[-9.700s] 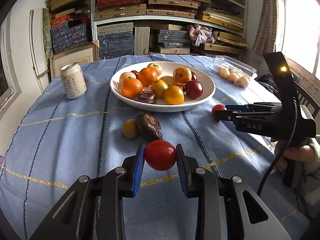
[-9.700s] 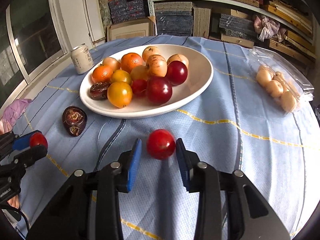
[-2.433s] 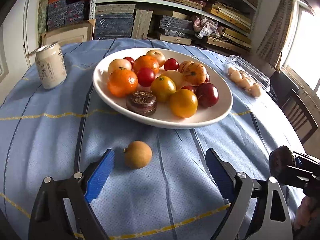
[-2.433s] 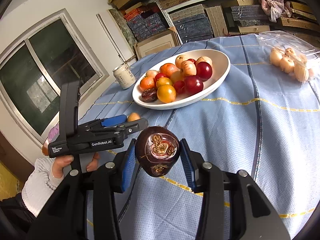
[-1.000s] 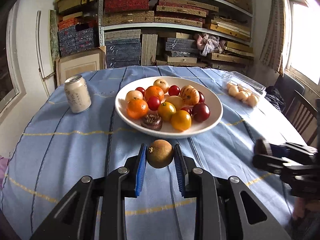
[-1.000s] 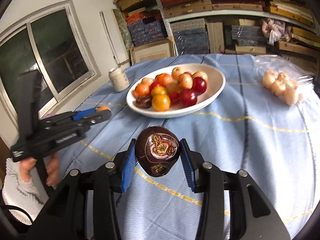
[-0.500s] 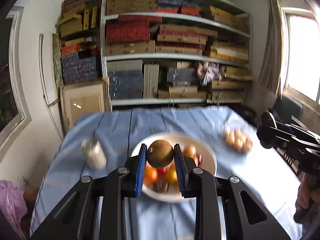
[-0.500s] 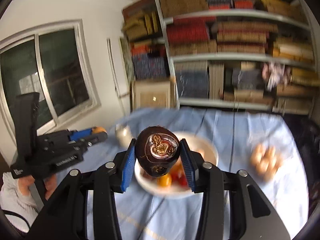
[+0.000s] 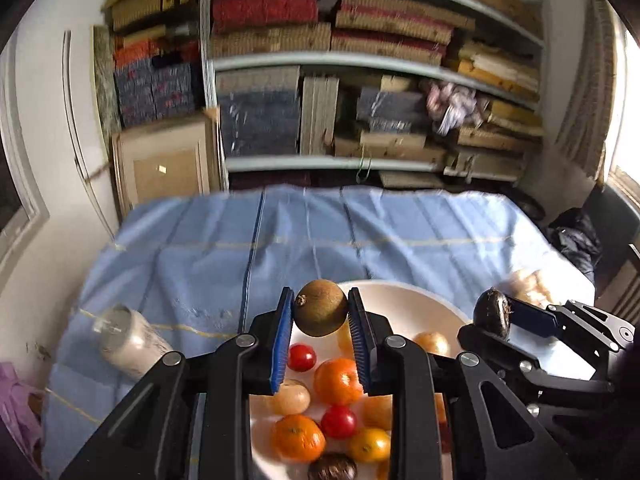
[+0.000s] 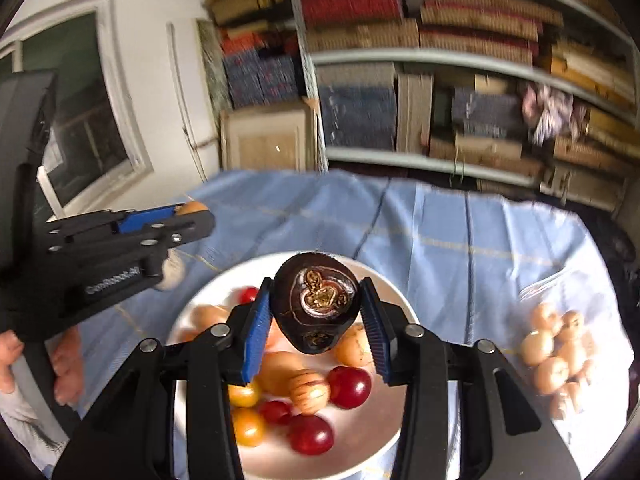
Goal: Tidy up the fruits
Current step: 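Carry both fruits over the white plate and lower them in, then open both grippers to release the fruits in the plate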
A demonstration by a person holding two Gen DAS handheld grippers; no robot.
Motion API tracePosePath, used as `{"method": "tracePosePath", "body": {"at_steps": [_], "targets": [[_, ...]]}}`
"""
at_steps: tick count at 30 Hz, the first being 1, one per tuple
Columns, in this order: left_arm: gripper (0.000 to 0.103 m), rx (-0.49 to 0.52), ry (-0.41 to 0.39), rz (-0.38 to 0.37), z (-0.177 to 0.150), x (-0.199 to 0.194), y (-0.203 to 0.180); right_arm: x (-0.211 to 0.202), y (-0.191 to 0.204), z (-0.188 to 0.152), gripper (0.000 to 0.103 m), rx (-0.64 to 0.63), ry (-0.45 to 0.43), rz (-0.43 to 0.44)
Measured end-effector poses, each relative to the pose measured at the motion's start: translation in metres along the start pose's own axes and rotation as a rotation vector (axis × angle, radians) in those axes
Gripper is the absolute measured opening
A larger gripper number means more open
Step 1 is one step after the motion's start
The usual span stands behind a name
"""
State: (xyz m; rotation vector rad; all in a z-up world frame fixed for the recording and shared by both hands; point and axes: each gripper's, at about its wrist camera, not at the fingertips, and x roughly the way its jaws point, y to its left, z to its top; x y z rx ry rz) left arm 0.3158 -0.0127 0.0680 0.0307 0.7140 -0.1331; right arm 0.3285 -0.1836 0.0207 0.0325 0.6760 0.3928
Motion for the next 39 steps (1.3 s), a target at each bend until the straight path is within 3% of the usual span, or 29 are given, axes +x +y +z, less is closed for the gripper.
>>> {"method": "tracePosePath", "body": {"at_steps": [9,22,29,31,39], "targets": [[0.027,-0.041,0.134,0.001,-0.015,0.078,0.024,0.066,-0.016,-0.005,0.042,0.003,0.094,-0.024],[0.028,-0.043,0.184,0.009,-0.020,0.105,0.020,0.099,-0.013,0.000,0.043,-0.023,0.156,-0.056],[0.029,-0.049,0.178,0.012,-0.019,0.104,0.019,0.093,-0.014,0.002,0.045,-0.028,0.136,-0.054],[0.035,-0.051,0.167,0.019,-0.018,0.099,0.019,0.088,-0.015,0.002,0.045,-0.023,0.130,-0.049],[0.038,-0.044,0.105,0.017,-0.012,0.056,0.016,0.043,-0.011,0.003,0.045,0.006,0.077,-0.032]]}}
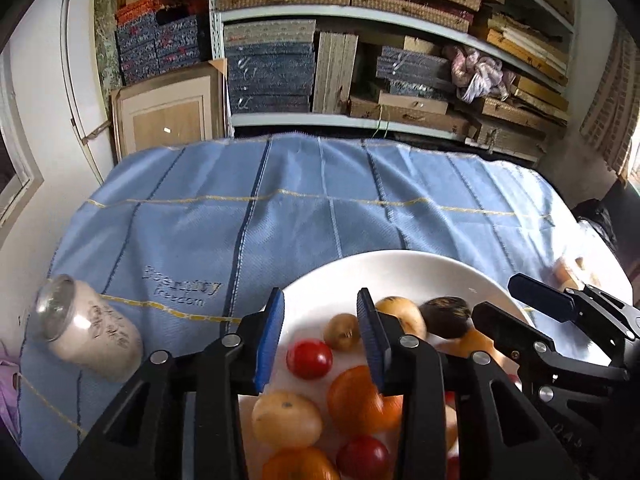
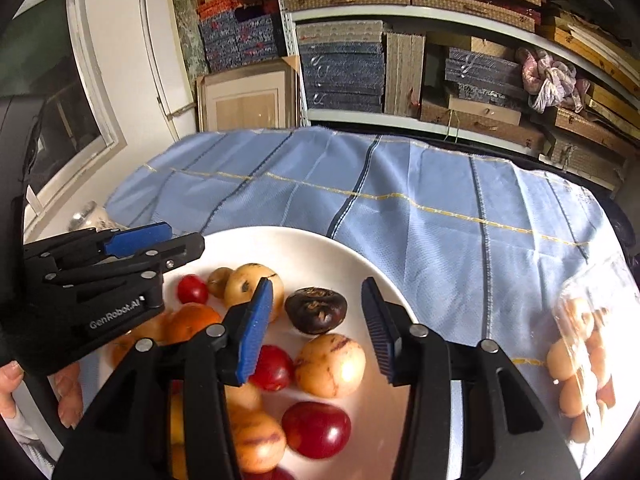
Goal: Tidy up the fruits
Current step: 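Open both grippers to release the fruits in the plate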
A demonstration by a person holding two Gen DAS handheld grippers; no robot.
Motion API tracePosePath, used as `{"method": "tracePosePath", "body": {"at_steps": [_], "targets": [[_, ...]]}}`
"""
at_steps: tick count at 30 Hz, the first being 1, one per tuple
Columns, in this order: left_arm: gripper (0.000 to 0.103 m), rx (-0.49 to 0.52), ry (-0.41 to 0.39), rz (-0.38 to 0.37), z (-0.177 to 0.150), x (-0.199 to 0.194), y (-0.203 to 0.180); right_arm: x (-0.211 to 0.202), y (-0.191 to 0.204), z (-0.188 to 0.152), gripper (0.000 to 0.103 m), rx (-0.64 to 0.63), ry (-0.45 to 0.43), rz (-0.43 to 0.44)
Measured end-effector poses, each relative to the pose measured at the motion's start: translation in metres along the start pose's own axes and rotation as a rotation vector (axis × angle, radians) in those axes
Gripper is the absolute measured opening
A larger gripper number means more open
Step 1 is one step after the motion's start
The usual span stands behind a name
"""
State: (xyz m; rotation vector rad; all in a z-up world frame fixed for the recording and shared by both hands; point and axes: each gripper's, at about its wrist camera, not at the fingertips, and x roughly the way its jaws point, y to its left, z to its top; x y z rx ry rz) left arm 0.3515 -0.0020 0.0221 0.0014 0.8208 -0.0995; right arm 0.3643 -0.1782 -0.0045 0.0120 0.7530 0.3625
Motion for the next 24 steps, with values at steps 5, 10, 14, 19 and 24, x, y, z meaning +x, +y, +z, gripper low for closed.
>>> {"method": "tracePosePath", "body": {"at_steps": [5,10,14,19,24], "targets": [[0.038,0.019,-0.051,-0.012,-0.017,-0.049,-0.002,-0.051,0.009,-0.016,0.047,0.012,-0.050,0.030],[0.043,0.026,-0.101,-0.010,-0.051,-0.101,-0.002,-0.110,0.023,-0.040,0.054,-0.003,-0.116,0.039],[0.043,0.040,-0.118,-0.003,-0.087,-0.132,-0.004,-0.154,0.034,-0.065,0.058,-0.002,-0.160,0.061],[0.049,0.045,-0.127,0.014,-0.139,-0.158,-0.010,-0.198,0.048,-0.106,0.065,-0.023,-0.203,0.058],[0.058,0.026,-0.138,0.029,-0.181,-0.171,-0.010,-0.219,0.054,-0.143,0.067,-0.016,-0.230,0.054]]}}
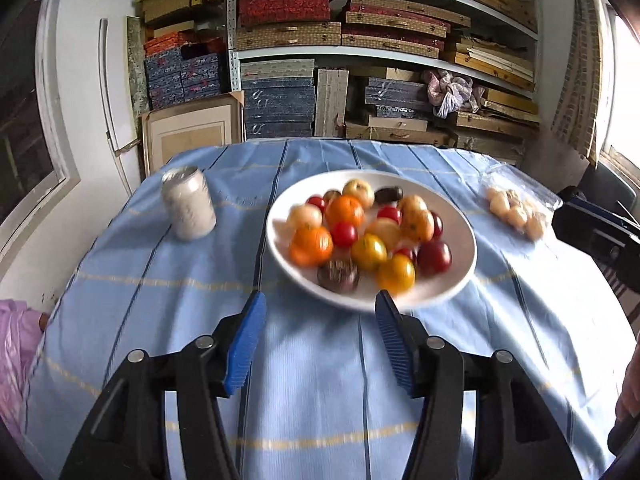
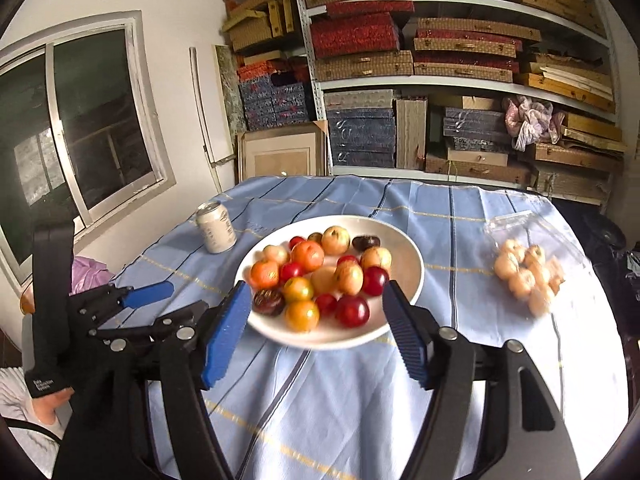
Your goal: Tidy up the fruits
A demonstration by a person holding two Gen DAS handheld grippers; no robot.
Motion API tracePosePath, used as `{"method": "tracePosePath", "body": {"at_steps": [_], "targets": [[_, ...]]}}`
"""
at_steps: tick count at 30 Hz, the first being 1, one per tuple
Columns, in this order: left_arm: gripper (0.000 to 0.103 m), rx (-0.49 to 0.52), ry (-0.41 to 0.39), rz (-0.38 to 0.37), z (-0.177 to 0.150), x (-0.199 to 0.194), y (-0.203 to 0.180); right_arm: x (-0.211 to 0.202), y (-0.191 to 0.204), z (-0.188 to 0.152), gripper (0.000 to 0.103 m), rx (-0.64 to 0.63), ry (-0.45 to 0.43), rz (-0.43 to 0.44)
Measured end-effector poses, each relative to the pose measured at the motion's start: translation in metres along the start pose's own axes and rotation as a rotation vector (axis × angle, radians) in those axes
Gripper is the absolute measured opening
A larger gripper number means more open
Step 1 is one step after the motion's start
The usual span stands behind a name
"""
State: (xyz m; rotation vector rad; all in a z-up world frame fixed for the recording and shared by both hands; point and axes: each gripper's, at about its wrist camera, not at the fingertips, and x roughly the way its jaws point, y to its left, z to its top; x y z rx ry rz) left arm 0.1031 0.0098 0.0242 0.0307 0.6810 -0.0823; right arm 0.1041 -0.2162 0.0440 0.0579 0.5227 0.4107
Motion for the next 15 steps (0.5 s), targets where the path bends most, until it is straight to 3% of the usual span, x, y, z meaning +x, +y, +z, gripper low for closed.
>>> {"method": "tracePosePath", "body": {"at_steps": [2,4,7,12,15], "targets": [[0.059,-0.008,-0.002,0.006,-0.016,-0.006,0.000,-0.007,0.002,-0.016,0.069,0.012,-0.013,-0.005],[0.072,-0.025,-0.005,0.009,-0.027,-0.008,0.002,-0.009,0.004,-0.030,0.073,0.021,-0.019,-0.015],[0.077,-0.027,-0.018,0.029,-0.041,-0.011,0.003,-0.008,0.004,-0.054,0.080,0.035,-0.033,-0.039],[0.086,-0.015,-0.022,0.047,-0.049,-0.007,0.000,0.005,0.005,-0.072,0.086,0.001,-0.017,-0.096],[0.097,0.004,-0.047,0.071,-0.052,-0.006,-0.004,0.006,0.000,-0.078,0.096,0.018,-0.045,-0.124]]}}
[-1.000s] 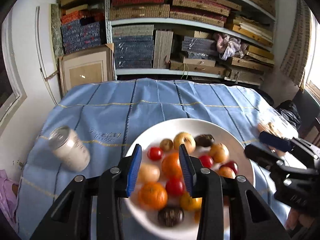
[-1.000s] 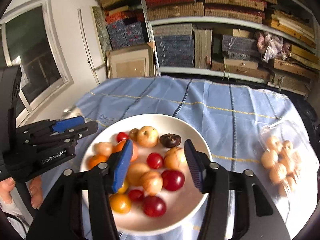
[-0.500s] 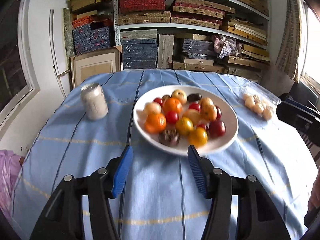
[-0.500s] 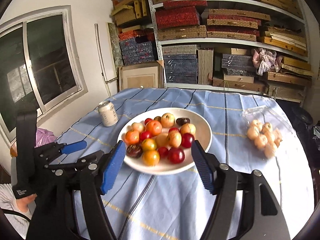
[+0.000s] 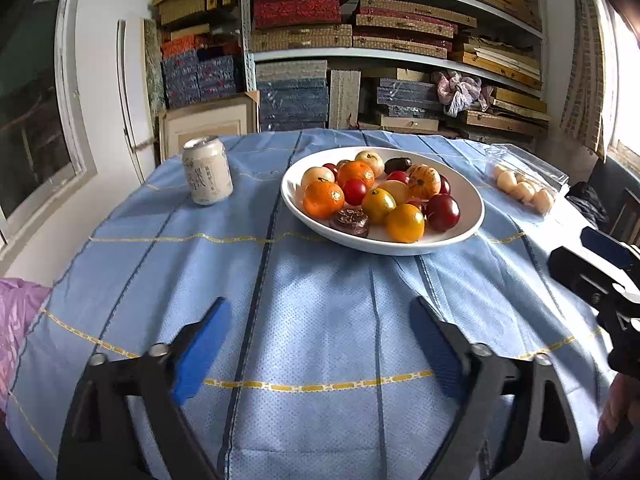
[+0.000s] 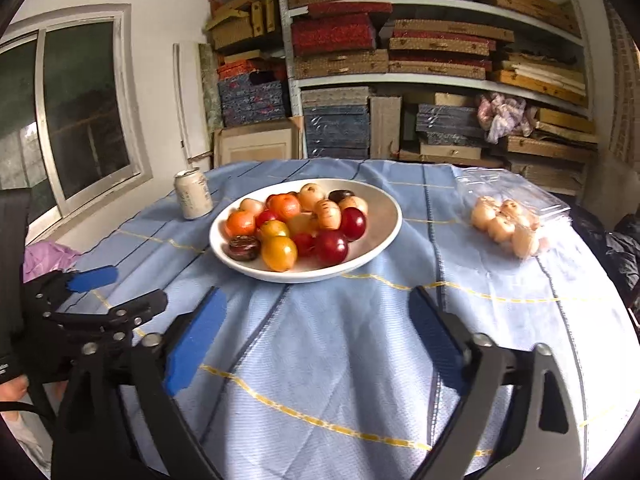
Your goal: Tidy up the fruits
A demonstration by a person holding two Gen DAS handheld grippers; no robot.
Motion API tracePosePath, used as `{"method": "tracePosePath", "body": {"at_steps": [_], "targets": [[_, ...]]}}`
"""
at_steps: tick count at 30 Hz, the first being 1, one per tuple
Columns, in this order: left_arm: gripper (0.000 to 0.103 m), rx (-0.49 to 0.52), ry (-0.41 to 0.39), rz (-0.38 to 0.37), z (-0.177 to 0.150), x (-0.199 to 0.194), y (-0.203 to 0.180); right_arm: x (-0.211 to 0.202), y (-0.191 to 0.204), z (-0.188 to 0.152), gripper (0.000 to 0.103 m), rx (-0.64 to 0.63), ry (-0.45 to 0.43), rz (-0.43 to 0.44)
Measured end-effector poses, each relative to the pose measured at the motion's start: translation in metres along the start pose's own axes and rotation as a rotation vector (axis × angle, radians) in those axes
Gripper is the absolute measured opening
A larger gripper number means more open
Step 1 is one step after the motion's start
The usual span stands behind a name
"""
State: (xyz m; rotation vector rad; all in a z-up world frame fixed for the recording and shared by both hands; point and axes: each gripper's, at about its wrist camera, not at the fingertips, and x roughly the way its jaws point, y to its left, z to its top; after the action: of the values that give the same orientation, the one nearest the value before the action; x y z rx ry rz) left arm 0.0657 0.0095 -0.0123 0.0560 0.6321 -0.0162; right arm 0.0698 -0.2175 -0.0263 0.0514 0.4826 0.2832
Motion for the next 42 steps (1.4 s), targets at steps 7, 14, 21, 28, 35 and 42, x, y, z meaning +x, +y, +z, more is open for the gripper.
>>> {"method": "tracePosePath", "body": {"at_steps": [7,14,21,28,35,42], "targets": [[0.099,0.029,-0.026,-0.010,-0.005,-0.001,-0.008,0.016,-0.008,-0.005,0.098,0.022,0.047,-0.039],[0.099,0.067,-0.041,-0.006,-0.008,-0.008,-0.018,0.020,-0.004,-0.007,0.098,0.009,0.062,-0.052],[0.099,0.091,-0.016,-0.006,-0.012,-0.007,-0.024,0.022,-0.003,-0.007,0.098,0.011,0.070,-0.057],[0.099,0.046,0.006,-0.041,-0.011,-0.007,-0.018,0.023,-0.003,-0.008,0.098,0.006,0.076,-0.056],[0.099,0.053,0.005,-0.034,-0.012,-0.007,-0.020,0.023,-0.002,-0.009,0.098,0.003,0.080,-0.055],[0.099,0.062,0.006,-0.027,-0.014,-0.006,-0.022,0.023,-0.002,-0.009,0.098,0.001,0.082,-0.055]]}}
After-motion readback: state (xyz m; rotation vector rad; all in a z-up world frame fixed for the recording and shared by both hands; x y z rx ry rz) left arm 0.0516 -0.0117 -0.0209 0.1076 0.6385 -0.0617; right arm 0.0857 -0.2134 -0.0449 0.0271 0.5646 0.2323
